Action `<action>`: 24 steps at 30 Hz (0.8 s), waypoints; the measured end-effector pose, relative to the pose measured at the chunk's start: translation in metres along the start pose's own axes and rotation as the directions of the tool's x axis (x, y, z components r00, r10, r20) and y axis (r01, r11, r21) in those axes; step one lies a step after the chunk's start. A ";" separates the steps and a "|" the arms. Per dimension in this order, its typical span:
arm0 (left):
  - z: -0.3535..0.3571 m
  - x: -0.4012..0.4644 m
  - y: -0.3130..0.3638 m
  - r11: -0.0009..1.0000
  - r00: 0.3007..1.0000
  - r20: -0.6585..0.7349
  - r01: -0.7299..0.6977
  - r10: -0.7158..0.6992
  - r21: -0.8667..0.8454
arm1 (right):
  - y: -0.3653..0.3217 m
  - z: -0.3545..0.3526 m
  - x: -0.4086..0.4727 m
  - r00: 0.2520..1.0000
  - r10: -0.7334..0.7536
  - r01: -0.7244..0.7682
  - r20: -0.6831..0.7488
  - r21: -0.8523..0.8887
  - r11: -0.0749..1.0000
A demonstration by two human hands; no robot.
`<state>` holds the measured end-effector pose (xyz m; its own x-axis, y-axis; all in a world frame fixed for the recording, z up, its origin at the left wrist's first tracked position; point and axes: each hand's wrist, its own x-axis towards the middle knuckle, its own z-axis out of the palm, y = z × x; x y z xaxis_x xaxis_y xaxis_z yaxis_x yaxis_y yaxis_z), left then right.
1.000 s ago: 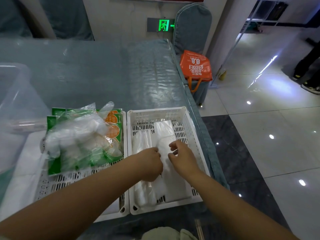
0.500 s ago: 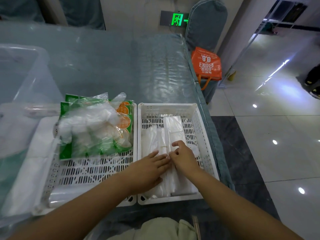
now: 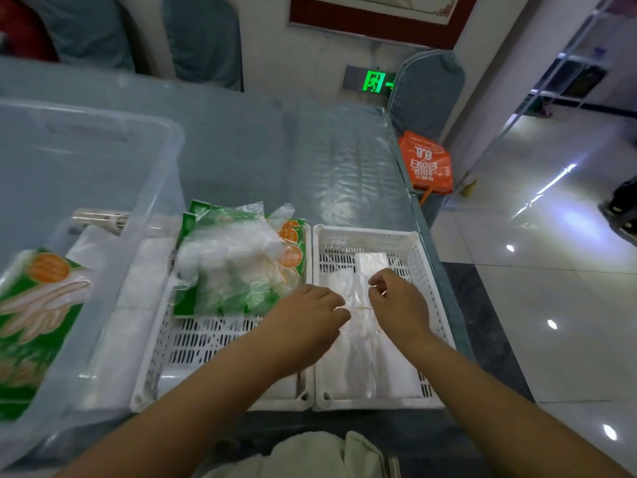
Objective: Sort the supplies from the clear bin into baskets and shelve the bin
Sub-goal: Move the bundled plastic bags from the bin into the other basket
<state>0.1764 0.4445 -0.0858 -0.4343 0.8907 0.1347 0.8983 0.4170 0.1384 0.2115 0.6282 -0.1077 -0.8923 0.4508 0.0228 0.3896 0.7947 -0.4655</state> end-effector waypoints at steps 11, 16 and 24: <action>-0.177 -0.168 -0.111 0.895 0.904 -0.245 0.400 -0.350 0.198 | -0.264 -0.012 -0.019 0.827 -0.529 0.555 -0.189 0.426 0.715; -0.188 -0.259 -0.199 0.778 0.799 -0.175 0.601 -0.576 0.182 | -0.365 0.043 -0.026 0.749 -0.660 0.625 -0.050 0.383 0.680; -0.169 -0.341 -0.285 0.757 0.789 0.000 0.590 -0.615 0.281 | -0.463 0.166 -0.015 0.382 -0.677 0.824 0.629 0.100 0.558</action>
<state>0.0576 -0.0087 -0.0056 -0.8947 0.4463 0.0212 0.4428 0.8920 -0.0910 0.0071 0.1863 -0.0394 -0.7483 -0.6211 -0.2330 -0.5401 0.7744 -0.3295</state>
